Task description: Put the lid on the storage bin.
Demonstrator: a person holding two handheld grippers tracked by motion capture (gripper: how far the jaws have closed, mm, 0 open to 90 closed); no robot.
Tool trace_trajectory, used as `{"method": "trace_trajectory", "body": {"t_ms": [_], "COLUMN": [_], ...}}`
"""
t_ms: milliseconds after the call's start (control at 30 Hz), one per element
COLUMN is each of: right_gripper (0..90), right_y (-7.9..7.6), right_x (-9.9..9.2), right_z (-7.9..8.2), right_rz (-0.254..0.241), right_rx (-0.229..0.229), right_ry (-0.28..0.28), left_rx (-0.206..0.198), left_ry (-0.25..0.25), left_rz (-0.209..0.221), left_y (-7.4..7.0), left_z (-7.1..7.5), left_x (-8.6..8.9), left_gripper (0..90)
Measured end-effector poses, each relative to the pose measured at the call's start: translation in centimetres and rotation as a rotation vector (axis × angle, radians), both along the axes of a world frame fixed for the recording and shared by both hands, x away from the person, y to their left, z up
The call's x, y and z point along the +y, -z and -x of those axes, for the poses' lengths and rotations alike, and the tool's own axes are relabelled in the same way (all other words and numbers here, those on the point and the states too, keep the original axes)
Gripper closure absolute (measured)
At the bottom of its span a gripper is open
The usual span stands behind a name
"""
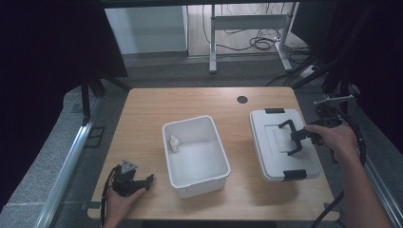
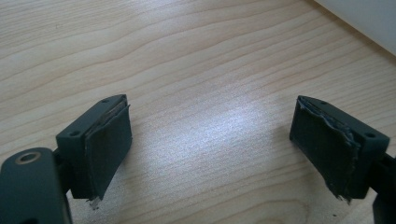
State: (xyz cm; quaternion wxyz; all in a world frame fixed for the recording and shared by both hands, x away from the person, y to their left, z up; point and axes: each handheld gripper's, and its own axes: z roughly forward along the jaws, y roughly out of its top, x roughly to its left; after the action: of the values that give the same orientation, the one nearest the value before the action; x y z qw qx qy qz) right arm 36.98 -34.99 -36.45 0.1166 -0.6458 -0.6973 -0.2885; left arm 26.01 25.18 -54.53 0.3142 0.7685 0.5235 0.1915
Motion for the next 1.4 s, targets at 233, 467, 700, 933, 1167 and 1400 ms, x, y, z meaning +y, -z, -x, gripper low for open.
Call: {"method": "trace_trajectory", "body": {"t_ms": [233,467,700,933,1167,1400], "right_gripper": [84.5,84.5,84.4,84.5,84.5,84.5], "right_y": [-0.4,-0.8,-1.1,-1.2,-1.8,-2.2], "right_x": [0.5,0.9,1.8,2.4,3.1,3.9], "right_z": [0.1,0.3,0.5,0.8,1.1,1.3], "right_rz": [-0.006,-0.016,-0.017,-0.028,-0.033,-0.047], "right_rx": [-0.010,-0.021,-0.029,-0.027,-0.034,-0.039], "right_ry": [-0.009,-0.010,-0.040,-0.054,-0.056,-0.069], "left_rx": [0.000,0.000,0.000,-0.001,-0.001,0.000], "left_ry": [0.000,-0.001,-0.001,0.001,0.003,0.004], "left_rz": [0.000,0.000,-0.001,-0.003,-0.002,-0.002], "left_y": [0.0,0.0,0.0,0.0,0.0,0.0], "left_z": [0.0,0.0,0.0,0.0,0.0,0.0], "left_x": [0.0,0.0,0.0,0.0,0.0,0.0], "left_gripper": [12.8,12.8,12.8,12.8,12.7,12.7]}}
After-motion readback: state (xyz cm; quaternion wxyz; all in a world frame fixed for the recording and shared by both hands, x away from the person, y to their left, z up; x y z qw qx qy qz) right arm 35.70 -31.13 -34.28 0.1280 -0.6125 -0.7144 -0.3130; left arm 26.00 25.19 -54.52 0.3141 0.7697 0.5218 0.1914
